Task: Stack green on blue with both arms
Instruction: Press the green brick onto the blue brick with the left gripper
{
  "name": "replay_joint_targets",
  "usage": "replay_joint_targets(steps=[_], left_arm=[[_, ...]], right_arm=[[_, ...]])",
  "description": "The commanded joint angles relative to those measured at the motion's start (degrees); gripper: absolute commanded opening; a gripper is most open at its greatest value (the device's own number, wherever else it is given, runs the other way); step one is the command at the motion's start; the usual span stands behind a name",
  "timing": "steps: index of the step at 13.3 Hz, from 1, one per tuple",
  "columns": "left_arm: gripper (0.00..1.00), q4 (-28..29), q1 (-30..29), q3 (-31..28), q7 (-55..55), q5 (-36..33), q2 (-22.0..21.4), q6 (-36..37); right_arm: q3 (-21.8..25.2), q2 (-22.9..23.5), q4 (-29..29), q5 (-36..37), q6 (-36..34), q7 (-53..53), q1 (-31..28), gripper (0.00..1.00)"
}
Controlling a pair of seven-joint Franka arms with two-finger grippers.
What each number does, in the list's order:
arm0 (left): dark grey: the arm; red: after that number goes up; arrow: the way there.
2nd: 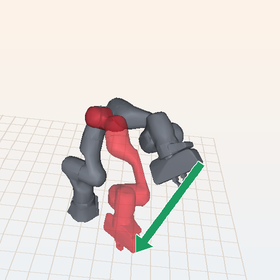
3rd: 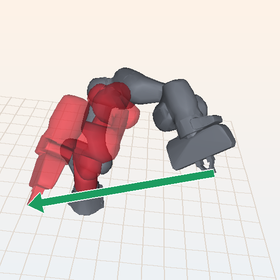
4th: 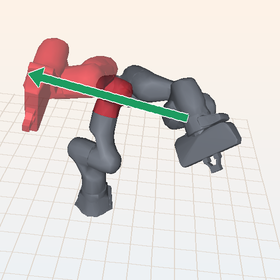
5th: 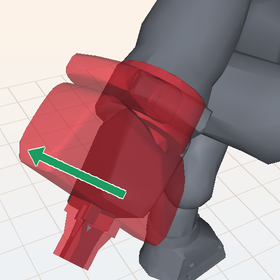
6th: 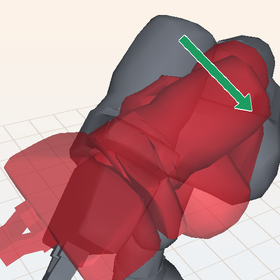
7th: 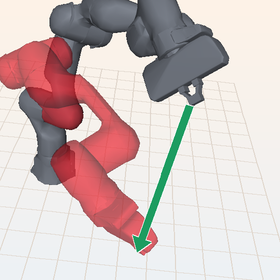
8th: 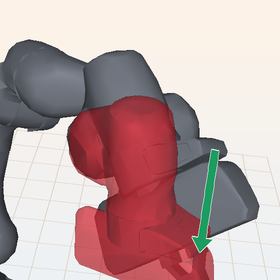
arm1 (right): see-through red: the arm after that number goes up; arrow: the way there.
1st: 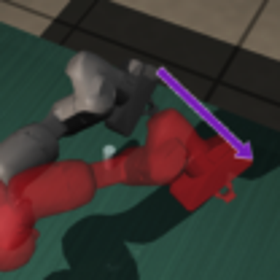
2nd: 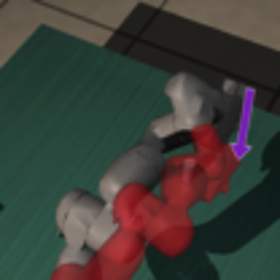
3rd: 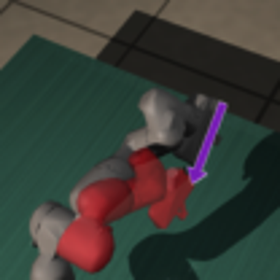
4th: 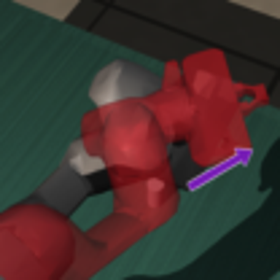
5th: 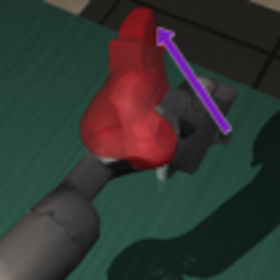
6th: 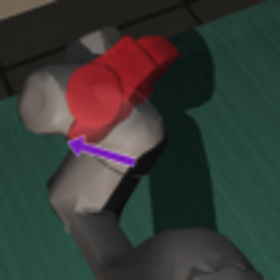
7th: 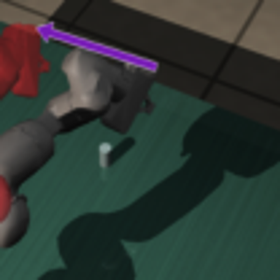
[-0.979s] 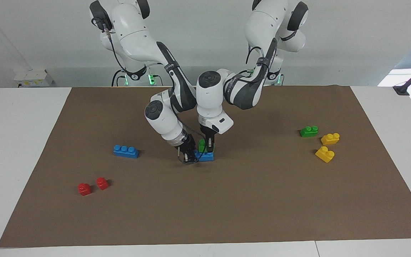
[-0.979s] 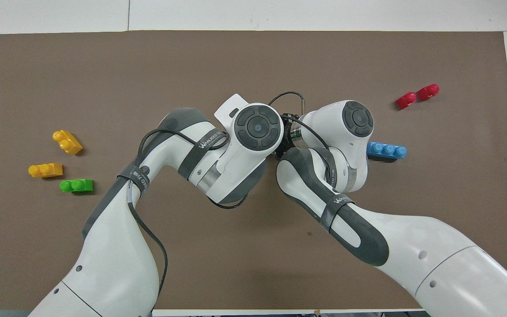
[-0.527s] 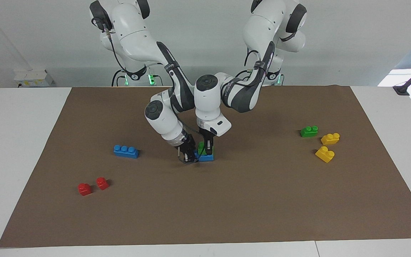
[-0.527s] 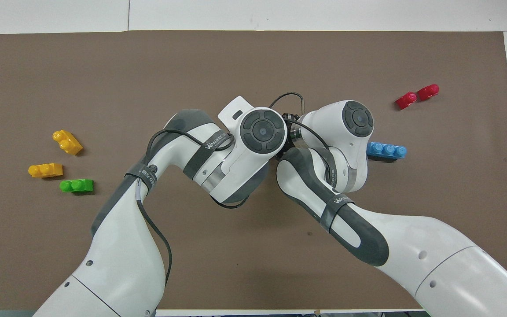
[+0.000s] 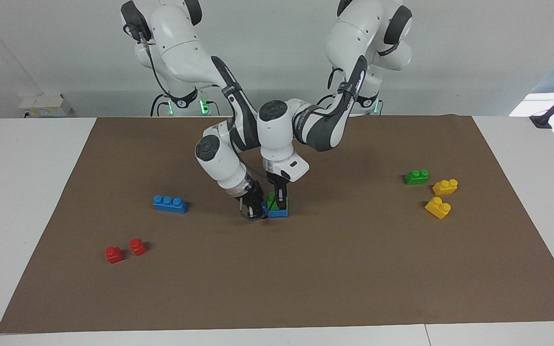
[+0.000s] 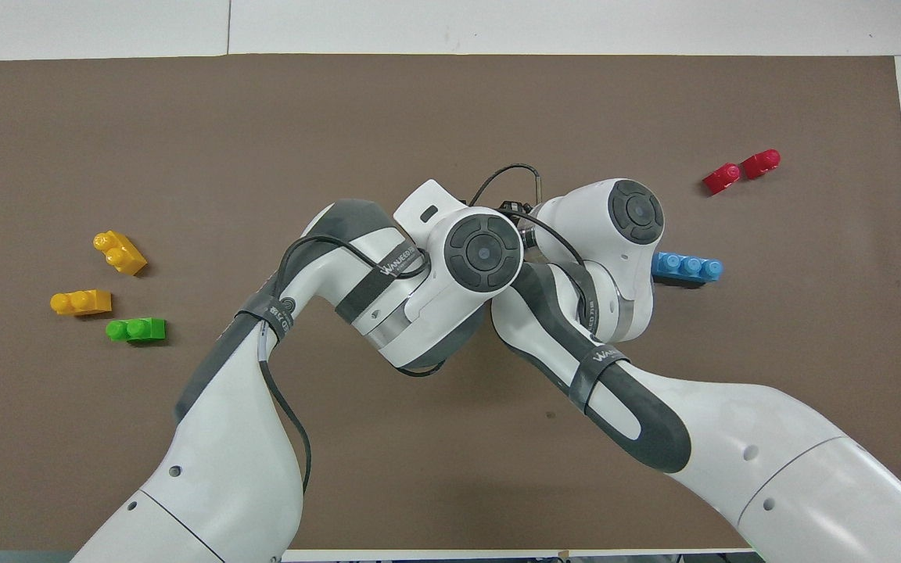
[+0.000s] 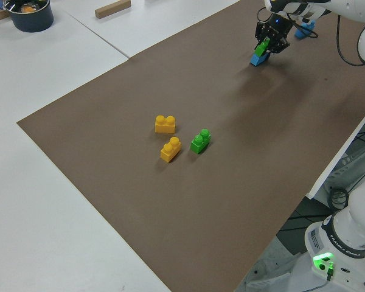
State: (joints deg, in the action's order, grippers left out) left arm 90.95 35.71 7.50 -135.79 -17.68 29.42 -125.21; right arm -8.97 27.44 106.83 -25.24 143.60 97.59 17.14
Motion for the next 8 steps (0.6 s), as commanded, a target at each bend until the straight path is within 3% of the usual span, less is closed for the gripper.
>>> replay_joint_targets(steps=[1,4,8], left_arm=[[1.0,0.3,0.6,-1.0,-1.1,-2.4,-0.1,-1.3],[1.0,0.5,0.5,-0.9,-1.0,-1.9,-0.6,-0.8],[1.0,1.8,-1.9,-0.7,2.0,-1.7,-5.0,0.5]], right_arm=[[0.0,0.2,1.9,-0.9,2.2,-1.1,-0.1,0.0],[0.0,0.2,1.9,-0.9,2.3,-1.1,-0.1,0.0],[0.0,0.2,1.9,-0.9,2.3,-1.1,-0.1,0.0]])
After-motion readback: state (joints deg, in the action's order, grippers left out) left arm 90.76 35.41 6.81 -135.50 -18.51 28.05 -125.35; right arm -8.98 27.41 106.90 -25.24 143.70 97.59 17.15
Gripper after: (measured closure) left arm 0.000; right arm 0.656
